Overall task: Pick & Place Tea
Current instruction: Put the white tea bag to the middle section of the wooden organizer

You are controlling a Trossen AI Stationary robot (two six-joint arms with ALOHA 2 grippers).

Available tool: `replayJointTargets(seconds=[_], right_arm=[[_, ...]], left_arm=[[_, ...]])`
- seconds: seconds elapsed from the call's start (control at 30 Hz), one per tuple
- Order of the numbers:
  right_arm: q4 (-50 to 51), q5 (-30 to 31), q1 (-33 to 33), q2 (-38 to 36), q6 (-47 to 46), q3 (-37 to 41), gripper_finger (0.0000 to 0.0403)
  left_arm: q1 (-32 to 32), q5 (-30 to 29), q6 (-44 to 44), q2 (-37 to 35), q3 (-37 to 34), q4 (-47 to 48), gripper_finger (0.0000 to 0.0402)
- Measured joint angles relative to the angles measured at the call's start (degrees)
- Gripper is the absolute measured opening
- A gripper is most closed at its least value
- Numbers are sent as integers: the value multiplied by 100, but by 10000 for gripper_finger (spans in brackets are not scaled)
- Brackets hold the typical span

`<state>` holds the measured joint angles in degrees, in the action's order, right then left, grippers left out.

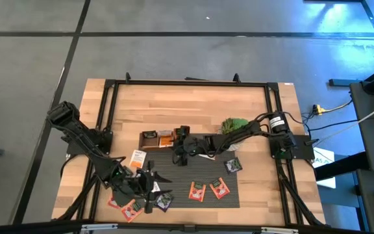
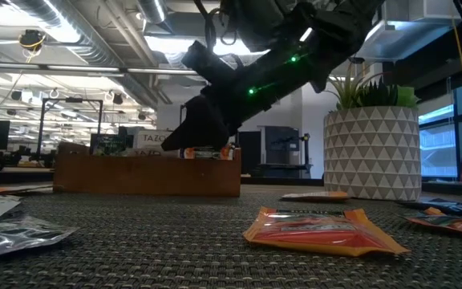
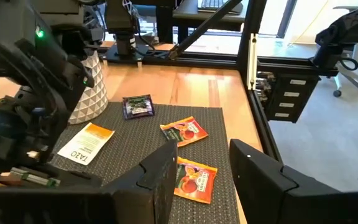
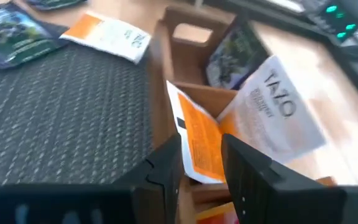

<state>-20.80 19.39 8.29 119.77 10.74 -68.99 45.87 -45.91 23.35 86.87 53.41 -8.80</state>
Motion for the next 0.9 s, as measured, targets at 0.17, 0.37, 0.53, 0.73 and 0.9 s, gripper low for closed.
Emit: replayJointTargets(seconds=[0.17,0.37,0.53,0.73,0.9], right_arm=[[-57,-109,10,0,178,0,117],[-35,-102,-154,0,178,0,117],[-83,132,-246,0,178,0,117],[-358,714,-361,0,315,0,117],[-573,722,-468,0,348,0,117]], left_arm=[[13,0,-4,0,0,2,143],[13,0,-104,0,0,4,143],[13,0,-103,0,0,4,143],[14,0,-103,0,0,4,143],[15,0,-111,0,0,4,143]])
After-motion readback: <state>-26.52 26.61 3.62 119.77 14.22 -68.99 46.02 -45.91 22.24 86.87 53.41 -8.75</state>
